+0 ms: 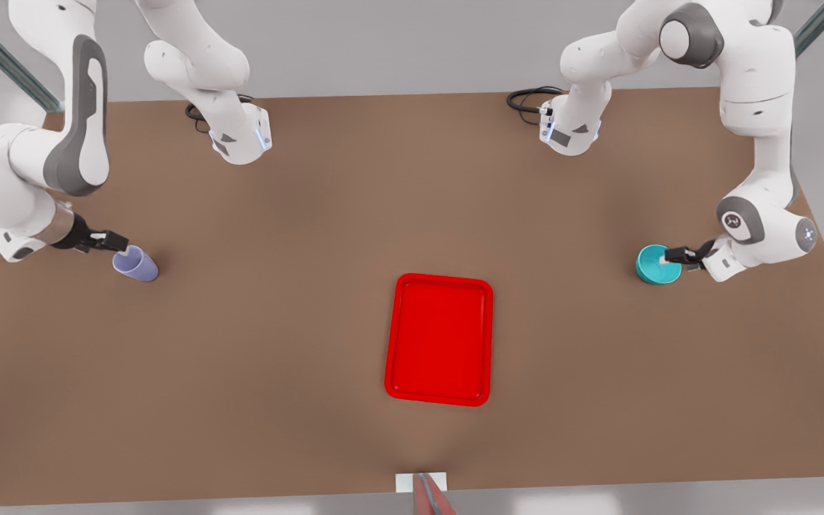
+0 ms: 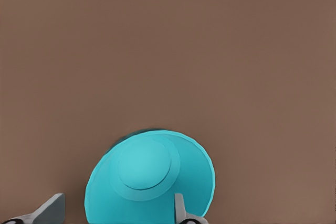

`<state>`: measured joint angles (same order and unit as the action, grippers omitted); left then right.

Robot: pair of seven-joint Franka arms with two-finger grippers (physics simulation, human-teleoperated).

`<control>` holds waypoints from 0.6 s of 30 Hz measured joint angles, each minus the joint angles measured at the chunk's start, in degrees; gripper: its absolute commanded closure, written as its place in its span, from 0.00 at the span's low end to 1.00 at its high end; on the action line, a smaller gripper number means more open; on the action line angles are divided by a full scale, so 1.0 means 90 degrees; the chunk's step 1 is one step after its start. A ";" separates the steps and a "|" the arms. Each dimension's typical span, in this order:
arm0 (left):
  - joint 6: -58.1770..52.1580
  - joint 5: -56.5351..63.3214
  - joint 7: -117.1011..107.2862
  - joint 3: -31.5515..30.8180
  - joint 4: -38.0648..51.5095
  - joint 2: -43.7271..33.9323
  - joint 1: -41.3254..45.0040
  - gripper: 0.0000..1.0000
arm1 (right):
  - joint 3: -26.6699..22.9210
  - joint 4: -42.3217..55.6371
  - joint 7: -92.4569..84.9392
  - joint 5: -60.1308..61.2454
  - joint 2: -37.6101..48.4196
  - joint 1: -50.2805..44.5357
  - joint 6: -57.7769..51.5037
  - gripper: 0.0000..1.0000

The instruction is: Place the bowl on the tray with the left arm and the cup on the tray with the right arm

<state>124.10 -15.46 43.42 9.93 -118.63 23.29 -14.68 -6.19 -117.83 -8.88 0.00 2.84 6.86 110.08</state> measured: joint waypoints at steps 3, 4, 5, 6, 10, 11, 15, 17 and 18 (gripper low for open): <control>0.0010 -0.0118 -0.0001 0.0000 0.0017 0.0082 0.0001 0.00 | 0.0021 0.0055 0.0002 0.0019 -0.0002 -0.0748 -0.0004 0.00; 0.0019 -0.0150 -0.0001 0.0000 0.0017 0.0133 0.0001 0.00 | 0.0021 0.0055 0.0010 0.0020 -0.0002 -0.0757 0.0004 0.00; 0.0020 -0.0175 -0.0002 0.0000 0.0016 0.0145 0.0001 0.00 | 0.0023 0.0055 0.0009 0.0028 -0.0010 -0.0618 0.0023 0.00; 0.0020 -0.0194 -0.0010 0.0000 0.0017 0.0161 0.0001 0.00 | 0.0032 0.0055 0.0011 0.0029 -0.0041 -0.0391 0.0034 0.00; 0.0018 -0.0231 -0.0010 0.0000 0.0046 0.0269 0.0001 0.20 | 0.0042 0.0103 0.0010 0.0030 -0.0044 0.0074 -0.0004 0.00; 0.0020 -0.0234 -0.0010 0.0000 0.0055 0.0291 0.0001 0.46 | 0.0043 0.0104 0.0010 0.0030 -0.0043 -0.0039 -0.0005 0.00; 0.0067 -0.0239 -0.0029 0.0000 0.0162 0.0390 0.0001 0.63 | 0.0041 0.0104 0.0011 0.0039 -0.0042 -0.0627 -0.0005 0.00; 0.0214 -0.0240 -0.0045 -0.0009 0.0193 0.0449 0.0001 0.71 | 0.0042 0.0113 0.0011 0.0039 -0.0042 -0.0543 -0.0014 0.00; 0.0252 -0.0239 -0.0049 -0.0009 0.0212 0.0486 0.0001 0.75 | 0.0042 0.0113 0.0003 0.0039 -0.0042 -0.0412 -0.0023 0.00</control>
<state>126.37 -17.62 42.98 9.84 -116.72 27.67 -14.68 -5.81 -116.81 -8.86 0.35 2.46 3.16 109.87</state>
